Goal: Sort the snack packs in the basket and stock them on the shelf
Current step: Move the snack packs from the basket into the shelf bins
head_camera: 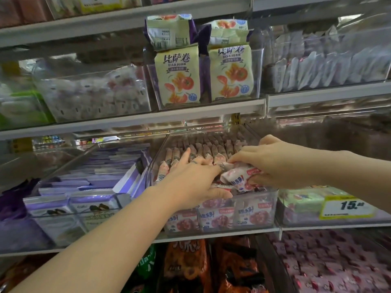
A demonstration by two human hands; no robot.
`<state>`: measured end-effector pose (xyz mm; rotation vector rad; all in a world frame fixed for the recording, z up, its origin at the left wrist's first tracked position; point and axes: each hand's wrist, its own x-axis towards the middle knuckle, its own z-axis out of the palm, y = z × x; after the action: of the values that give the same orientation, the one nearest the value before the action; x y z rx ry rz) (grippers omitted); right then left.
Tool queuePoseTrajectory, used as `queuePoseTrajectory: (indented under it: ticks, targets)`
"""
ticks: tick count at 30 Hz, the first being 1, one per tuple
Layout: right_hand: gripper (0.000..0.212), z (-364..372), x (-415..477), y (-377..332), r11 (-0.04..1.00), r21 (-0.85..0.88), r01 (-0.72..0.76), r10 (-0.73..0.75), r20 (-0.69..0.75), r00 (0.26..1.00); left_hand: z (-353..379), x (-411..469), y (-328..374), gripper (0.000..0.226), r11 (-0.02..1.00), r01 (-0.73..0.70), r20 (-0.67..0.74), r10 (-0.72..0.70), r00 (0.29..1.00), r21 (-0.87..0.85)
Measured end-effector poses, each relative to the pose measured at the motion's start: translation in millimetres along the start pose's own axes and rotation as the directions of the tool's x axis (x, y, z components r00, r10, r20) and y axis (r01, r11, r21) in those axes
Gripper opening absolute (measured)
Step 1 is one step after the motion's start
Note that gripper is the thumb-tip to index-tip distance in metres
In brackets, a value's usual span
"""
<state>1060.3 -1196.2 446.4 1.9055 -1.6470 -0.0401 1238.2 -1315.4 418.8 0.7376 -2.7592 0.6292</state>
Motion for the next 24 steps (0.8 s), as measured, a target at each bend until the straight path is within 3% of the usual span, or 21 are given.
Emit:
queuePoseTrajectory:
  ticks: [2,6,8,10,13,16,20,24]
  targets:
    - [0.053,9,-5,5,0.999,-0.009,0.046,-0.046,0.016,0.999,1,-1,-1,0.067,1.0,-0.005,-0.024,0.005,1.0,-0.001]
    - [0.047,21,-9,9,0.975,0.219,0.031,-0.037,0.026,0.999,3,-3,-2,0.074,1.0,-0.022,-0.074,0.023,0.997,0.016]
    - [0.046,28,-12,7,0.986,0.162,0.036,-0.036,-0.002,0.999,4,-5,-2,0.08,0.999,-0.038,-0.097,0.039,0.995,0.015]
    - [0.048,39,-19,4,0.997,-0.005,0.074,-0.075,-0.093,0.993,3,-7,-3,0.088,0.999,-0.049,-0.128,0.051,0.99,0.016]
    - [0.054,46,-28,0,0.985,-0.17,0.042,-0.067,-0.146,0.987,4,-13,-1,0.088,0.989,-0.071,-0.227,0.099,0.969,0.127]
    - [0.057,51,-29,-5,0.979,-0.203,-0.012,-0.013,-0.125,0.992,13,-23,0,0.062,0.958,-0.056,-0.452,0.184,0.873,0.28]
    - [0.054,45,-31,-27,0.97,-0.223,-0.101,0.046,-0.24,0.97,33,-40,3,0.042,0.961,0.033,-0.645,0.16,0.747,0.275]
    - [0.054,58,-34,-65,0.975,-0.145,-0.167,0.1,-0.382,0.919,61,-55,19,0.05,0.944,0.085,-0.606,0.135,0.784,0.319]
